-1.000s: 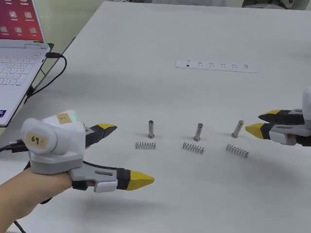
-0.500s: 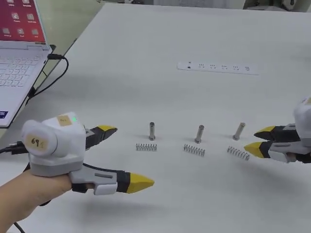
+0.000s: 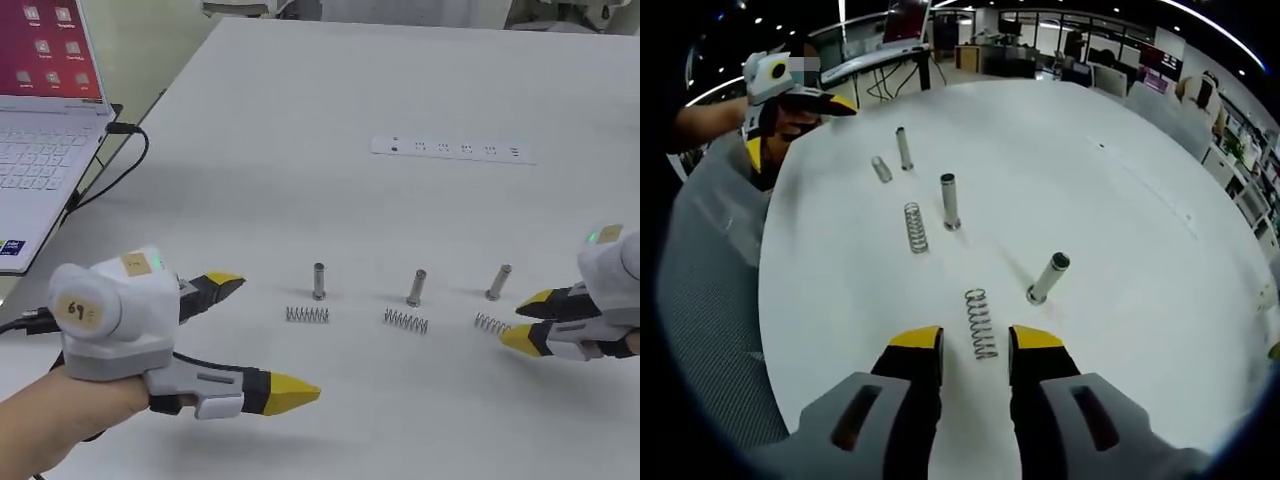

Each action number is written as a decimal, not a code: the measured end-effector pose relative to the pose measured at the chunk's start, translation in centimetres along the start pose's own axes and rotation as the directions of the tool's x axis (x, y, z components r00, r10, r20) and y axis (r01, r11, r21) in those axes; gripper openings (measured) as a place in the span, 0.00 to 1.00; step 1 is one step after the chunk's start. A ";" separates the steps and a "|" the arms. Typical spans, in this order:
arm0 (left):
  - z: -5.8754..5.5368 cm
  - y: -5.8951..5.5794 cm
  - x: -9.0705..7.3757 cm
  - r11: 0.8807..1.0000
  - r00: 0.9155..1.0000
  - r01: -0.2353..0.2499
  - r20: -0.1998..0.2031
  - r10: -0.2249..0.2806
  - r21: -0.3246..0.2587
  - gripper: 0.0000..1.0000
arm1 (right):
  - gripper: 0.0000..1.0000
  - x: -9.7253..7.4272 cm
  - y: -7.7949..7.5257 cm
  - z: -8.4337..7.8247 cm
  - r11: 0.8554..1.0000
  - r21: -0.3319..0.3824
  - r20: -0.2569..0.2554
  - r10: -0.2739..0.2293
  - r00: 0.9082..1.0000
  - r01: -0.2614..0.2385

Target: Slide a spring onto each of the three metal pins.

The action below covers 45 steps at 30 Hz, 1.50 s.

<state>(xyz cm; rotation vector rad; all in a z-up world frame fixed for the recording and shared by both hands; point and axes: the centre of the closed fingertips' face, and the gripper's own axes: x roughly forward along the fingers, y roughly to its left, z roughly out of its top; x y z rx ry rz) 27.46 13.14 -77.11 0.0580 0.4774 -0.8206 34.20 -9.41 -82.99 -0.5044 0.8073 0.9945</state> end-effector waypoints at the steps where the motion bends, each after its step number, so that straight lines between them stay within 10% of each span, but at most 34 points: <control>1: -0.1 0.0 0.0 1.000 1.000 0.000 -0.002 0.000 -0.001 0.95 | 0.24 0.2 0.0 -0.1 1.000 -0.003 -0.007 0.001 1.000 -0.001; 24: -0.4 -0.2 -0.3 1.000 1.000 0.001 -0.009 -0.001 -0.006 0.95 | 0.11 1.5 -0.1 -1.6 0.999 -0.034 -0.095 0.016 0.995 -0.020; 45: -0.6 -1.6 0.7 0.999 0.999 0.042 -0.010 -0.042 0.002 0.94 | 0.08 -0.5 2.0 0.6 0.996 -0.077 -0.031 0.035 0.999 -0.038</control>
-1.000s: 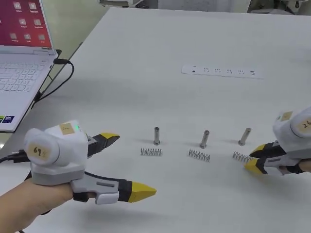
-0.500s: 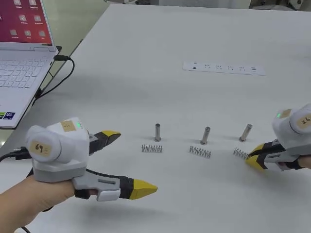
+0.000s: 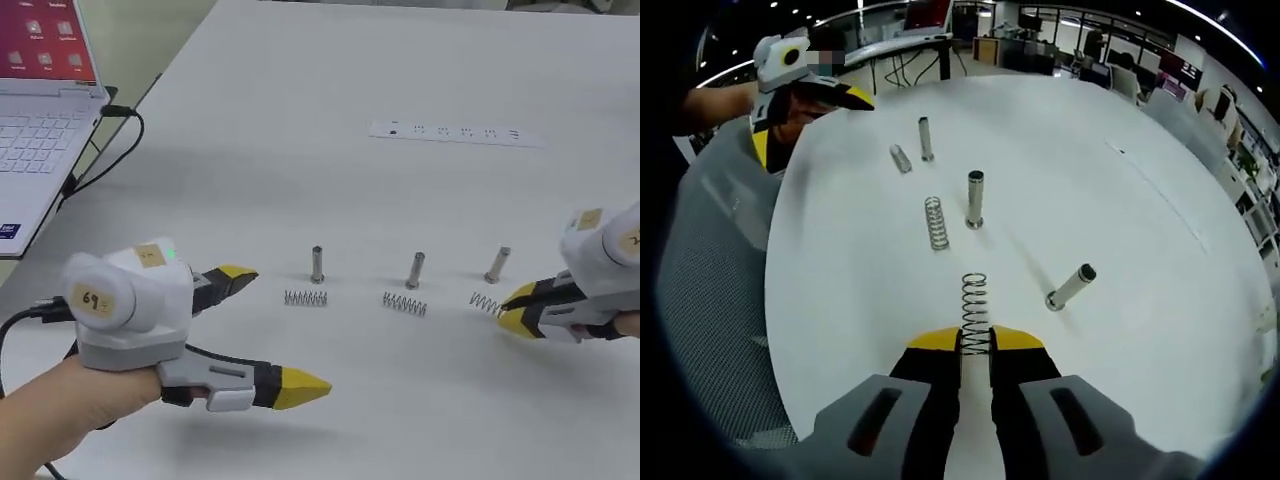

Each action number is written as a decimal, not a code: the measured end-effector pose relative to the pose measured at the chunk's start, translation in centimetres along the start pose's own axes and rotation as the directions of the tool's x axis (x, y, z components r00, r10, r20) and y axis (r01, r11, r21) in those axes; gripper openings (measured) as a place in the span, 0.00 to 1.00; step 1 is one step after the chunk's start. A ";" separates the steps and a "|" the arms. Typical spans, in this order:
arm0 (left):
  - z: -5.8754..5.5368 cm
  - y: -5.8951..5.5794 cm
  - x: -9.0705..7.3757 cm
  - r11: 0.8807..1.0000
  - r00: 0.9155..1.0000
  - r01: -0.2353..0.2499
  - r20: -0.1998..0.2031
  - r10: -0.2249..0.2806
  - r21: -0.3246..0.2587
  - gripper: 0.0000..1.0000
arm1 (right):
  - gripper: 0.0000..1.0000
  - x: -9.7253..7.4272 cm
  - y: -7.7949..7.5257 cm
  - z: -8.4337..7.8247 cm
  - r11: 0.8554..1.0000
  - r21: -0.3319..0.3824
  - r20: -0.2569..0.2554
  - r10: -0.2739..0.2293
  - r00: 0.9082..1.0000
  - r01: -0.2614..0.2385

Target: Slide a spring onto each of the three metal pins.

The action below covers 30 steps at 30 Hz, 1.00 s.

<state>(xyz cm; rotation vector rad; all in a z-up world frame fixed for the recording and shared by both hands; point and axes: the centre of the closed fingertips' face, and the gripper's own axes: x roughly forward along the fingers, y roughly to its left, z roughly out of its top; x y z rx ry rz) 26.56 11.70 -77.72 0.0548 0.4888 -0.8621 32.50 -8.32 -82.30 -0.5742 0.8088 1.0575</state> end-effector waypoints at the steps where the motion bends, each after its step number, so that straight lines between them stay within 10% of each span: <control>1: 0.0 0.0 0.0 1.000 1.000 0.001 0.001 -0.001 -0.003 0.93 | 0.08 0.0 0.2 0.1 1.000 -0.005 0.000 0.003 1.000 -0.003; 30: 1.8 -4.5 4.3 0.985 0.986 0.170 -0.006 -0.169 0.036 0.83 | 0.08 -0.8 7.4 4.1 0.972 -0.186 0.049 0.154 0.987 -0.143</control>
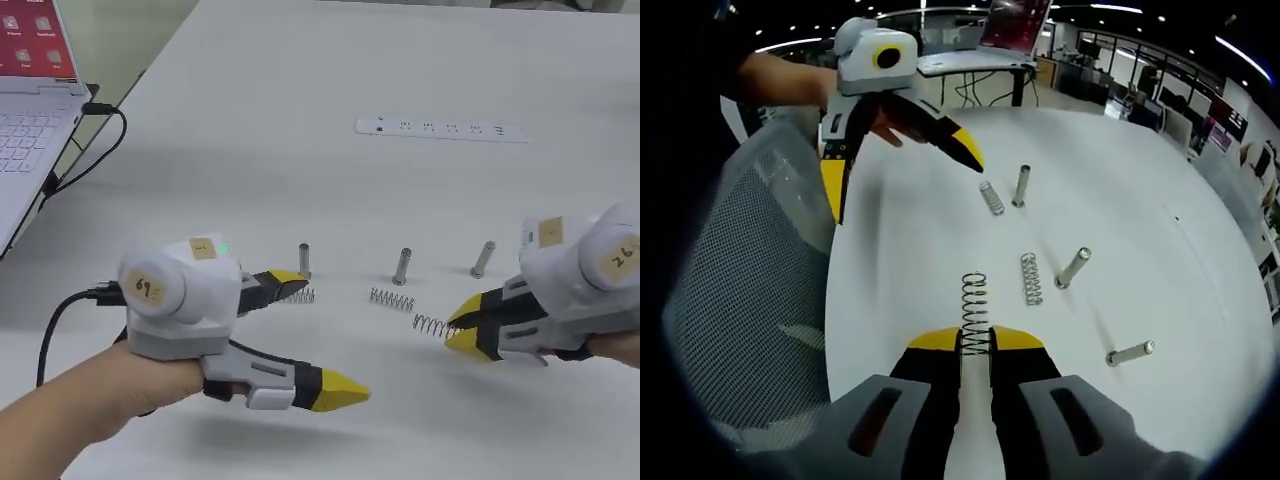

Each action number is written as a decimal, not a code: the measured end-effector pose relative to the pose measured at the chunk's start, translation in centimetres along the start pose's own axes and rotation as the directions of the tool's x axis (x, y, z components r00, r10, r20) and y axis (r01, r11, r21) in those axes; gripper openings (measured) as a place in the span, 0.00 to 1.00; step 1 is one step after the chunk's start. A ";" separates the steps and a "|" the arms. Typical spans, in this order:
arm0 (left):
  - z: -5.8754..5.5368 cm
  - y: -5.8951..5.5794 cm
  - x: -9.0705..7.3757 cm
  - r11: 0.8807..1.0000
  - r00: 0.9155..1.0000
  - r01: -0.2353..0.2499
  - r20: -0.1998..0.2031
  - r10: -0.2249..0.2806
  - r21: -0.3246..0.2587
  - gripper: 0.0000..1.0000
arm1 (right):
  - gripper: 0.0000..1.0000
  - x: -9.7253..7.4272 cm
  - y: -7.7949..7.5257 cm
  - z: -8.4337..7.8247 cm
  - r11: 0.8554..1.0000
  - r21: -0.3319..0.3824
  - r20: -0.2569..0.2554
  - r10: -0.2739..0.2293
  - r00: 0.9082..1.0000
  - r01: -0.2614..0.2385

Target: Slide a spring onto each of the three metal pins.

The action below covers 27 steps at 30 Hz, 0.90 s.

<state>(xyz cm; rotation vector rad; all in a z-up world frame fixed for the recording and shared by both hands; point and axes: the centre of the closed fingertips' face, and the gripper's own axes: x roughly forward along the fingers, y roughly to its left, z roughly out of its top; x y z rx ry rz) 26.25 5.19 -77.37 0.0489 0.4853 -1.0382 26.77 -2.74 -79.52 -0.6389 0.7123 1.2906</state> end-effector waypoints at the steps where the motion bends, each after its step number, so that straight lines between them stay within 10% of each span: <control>1: 0.1 -0.1 0.2 1.000 1.000 0.005 -0.002 -0.005 0.005 0.81 | 0.08 0.0 0.1 0.1 1.000 -0.005 0.001 0.002 1.000 -0.002; 27: 2.5 -2.1 3.7 0.993 0.994 0.095 0.040 -0.098 0.072 0.31 | 0.08 -0.2 1.7 2.4 0.993 -0.110 0.032 0.056 0.998 -0.052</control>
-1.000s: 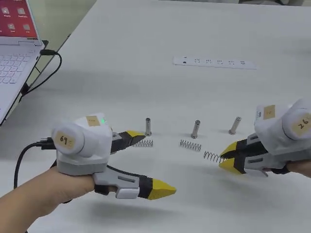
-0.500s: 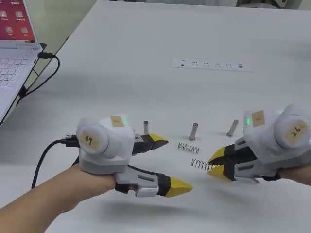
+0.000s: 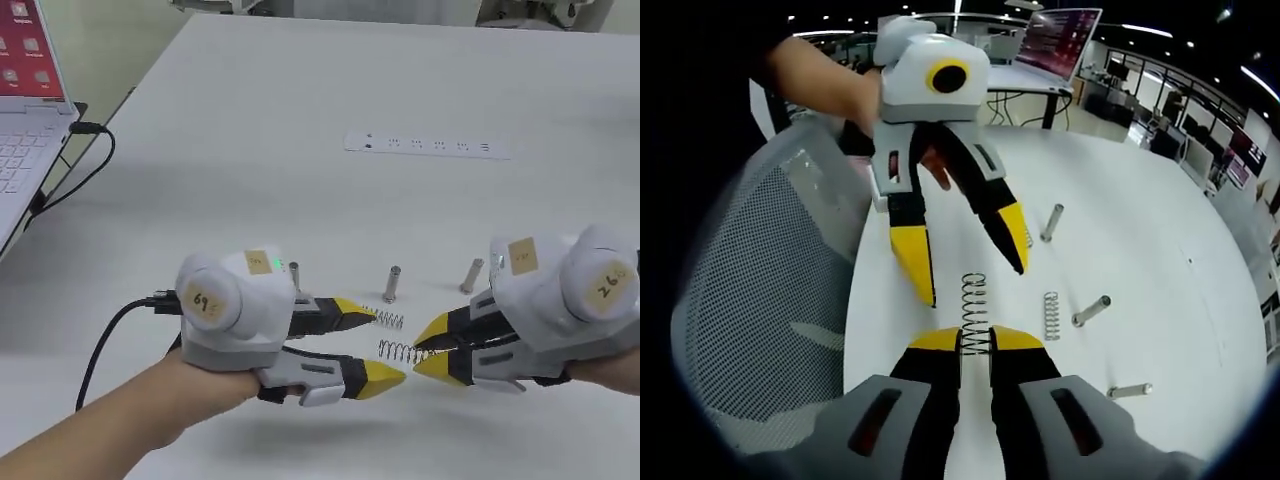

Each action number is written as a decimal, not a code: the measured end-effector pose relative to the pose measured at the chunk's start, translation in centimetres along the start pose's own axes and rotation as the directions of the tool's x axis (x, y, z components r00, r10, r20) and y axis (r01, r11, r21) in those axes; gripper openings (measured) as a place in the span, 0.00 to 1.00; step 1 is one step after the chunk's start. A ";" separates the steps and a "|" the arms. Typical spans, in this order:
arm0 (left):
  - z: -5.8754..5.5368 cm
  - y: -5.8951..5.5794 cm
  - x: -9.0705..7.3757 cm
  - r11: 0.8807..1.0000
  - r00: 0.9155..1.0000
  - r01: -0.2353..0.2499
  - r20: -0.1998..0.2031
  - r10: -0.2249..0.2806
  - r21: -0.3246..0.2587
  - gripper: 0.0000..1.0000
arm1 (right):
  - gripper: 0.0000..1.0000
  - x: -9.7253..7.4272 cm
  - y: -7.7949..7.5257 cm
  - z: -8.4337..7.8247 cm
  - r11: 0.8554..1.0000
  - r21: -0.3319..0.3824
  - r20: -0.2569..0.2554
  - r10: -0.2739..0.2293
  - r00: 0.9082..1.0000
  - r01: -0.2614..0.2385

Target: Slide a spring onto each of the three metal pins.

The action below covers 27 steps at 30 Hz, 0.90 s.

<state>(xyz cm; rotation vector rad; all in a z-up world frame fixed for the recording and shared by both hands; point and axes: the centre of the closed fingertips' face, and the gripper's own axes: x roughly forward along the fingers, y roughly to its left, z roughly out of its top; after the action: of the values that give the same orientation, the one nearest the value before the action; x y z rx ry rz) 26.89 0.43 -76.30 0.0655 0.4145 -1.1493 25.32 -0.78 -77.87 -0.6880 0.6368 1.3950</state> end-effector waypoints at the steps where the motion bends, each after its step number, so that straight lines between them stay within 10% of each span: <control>1: 0.1 -0.1 0.1 1.000 1.000 0.005 0.000 -0.005 0.001 0.28 | 0.08 0.0 0.0 0.1 1.000 0.000 0.003 0.001 1.000 -0.001; 27: 0.2 -1.1 0.5 0.999 0.999 0.040 0.005 -0.040 0.033 0.05 | 0.08 -0.4 0.1 0.3 0.998 -0.054 0.004 0.013 1.000 -0.013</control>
<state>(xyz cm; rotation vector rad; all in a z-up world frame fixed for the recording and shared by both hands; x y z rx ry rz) 26.17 -0.47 -76.07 0.0832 0.3936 -1.1955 25.20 -0.76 -77.38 -0.7249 0.6031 1.4298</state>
